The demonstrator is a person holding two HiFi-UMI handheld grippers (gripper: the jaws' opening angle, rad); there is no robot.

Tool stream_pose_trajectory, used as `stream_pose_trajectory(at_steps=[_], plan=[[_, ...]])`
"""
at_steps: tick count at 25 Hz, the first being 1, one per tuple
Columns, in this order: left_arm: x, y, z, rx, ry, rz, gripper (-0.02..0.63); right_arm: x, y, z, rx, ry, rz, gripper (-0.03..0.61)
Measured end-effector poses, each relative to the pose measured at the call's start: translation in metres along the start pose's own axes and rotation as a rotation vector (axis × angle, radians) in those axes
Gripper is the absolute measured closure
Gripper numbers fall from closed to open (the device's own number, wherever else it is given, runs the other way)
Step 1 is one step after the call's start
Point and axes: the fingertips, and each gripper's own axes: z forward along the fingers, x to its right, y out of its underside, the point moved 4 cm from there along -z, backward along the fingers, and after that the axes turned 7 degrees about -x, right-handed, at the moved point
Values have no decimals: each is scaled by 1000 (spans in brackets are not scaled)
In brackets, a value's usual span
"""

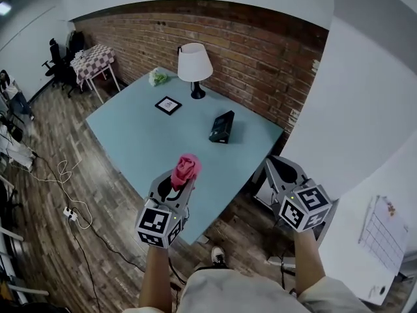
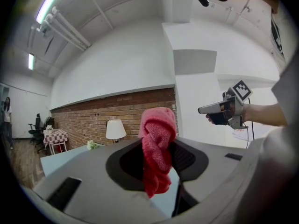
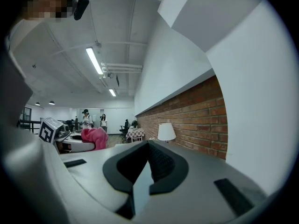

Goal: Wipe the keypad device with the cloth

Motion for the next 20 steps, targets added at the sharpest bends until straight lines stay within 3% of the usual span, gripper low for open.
stream_pose_trajectory(at_steps=[13, 18, 20], plan=[[-58, 5, 36, 27, 36, -64, 463, 11, 1, 71, -48, 33, 5, 567], [-69, 6, 53, 8, 49, -81, 456, 22, 8, 92, -64, 1, 62, 489], [-72, 6, 63, 9, 65, -90, 456, 28, 11, 100, -71, -2, 73, 488]])
